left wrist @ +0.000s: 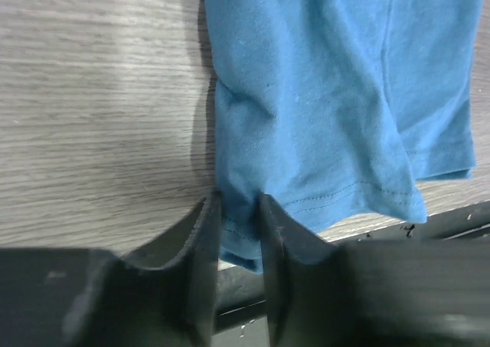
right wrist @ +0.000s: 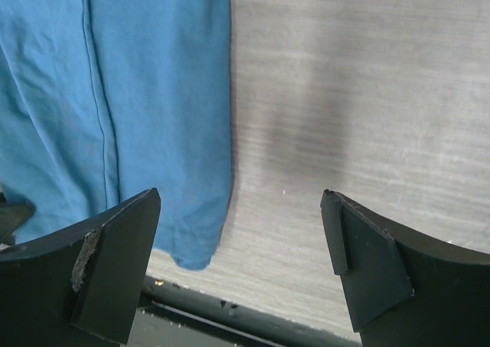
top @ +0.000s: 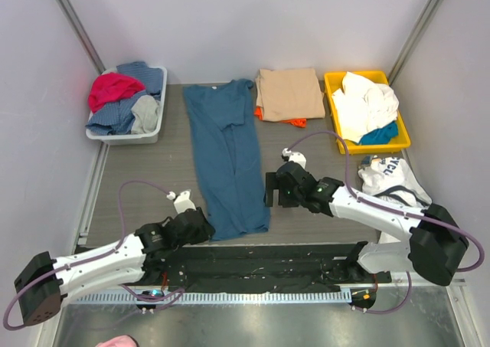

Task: Fold and stack the t-shirts
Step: Fold the tshirt

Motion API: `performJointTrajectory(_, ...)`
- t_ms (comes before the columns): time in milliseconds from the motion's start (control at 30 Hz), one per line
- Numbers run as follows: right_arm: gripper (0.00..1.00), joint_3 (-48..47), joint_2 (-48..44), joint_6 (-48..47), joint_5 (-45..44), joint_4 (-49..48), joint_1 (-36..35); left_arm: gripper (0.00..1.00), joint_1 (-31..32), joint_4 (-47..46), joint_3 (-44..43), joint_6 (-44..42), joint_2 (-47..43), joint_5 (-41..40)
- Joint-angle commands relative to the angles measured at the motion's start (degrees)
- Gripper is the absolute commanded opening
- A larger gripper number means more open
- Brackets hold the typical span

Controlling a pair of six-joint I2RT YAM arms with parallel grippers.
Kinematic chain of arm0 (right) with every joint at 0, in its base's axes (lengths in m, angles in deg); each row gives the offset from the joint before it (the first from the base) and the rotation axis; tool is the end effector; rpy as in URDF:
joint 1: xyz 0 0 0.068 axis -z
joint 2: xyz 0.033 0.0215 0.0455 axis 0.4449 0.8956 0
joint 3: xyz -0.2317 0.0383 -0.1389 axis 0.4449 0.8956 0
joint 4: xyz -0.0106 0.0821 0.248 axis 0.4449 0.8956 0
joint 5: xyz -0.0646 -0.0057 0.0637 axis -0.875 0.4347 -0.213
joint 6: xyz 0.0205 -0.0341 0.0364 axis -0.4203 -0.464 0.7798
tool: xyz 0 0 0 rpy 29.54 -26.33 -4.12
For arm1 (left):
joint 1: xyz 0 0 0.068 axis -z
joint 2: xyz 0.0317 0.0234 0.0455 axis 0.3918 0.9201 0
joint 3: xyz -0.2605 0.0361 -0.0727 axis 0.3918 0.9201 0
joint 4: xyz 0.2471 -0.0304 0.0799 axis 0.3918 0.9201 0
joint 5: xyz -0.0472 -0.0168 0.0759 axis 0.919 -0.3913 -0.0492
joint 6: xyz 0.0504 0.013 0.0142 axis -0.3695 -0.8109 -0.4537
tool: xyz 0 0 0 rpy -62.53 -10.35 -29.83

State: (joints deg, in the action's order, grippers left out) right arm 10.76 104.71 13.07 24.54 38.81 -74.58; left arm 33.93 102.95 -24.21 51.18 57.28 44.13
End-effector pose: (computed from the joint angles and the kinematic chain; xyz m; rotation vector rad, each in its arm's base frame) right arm 0.1746 0.1837 0.2151 -0.1205 2.4856 0.3880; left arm 0.0840 -0.1083 0.1431 -0.3441 2.4316 -0.6146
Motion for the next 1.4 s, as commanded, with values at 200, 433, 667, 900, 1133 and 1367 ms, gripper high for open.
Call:
performJointTrajectory(200, 0.95, 9.7, -10.1, 11.2, 7.1, -3.8, -3.0, 0.00, 0.3, -3.3, 0.5, 0.6, -0.1, 1.5)
performJointTrajectory(433, 0.95, 18.5, -13.4, 19.5, 10.8, -16.5, -4.0, 0.00, 0.5, 4.2, -0.3, 1.0, -6.7, 1.8)
performJointTrajectory(667, 0.95, 19.7, -8.2, 20.6, 10.3, -22.3, -4.4, 0.00, 0.6, 12.1, 0.0, 1.7, -14.7, 0.4)
performJointTrajectory(900, 0.81, 19.6, -4.5, 22.9, 11.0, -25.8, -5.3, 0.00, 0.6, 12.2, 0.1, 2.1, -14.4, 0.6)
performJointTrajectory(1133, 0.61, 20.6, -4.1, 25.1, 10.8, -26.6, -7.6, 0.00, 0.6, 11.6, 0.3, 2.0, -13.5, 0.7)
performJointTrajectory(1367, 0.56, 21.3, 1.0, 27.5, 10.6, -30.4, -10.8, 0.00, 0.6, 10.6, 0.3, 2.1, -12.9, 0.7)
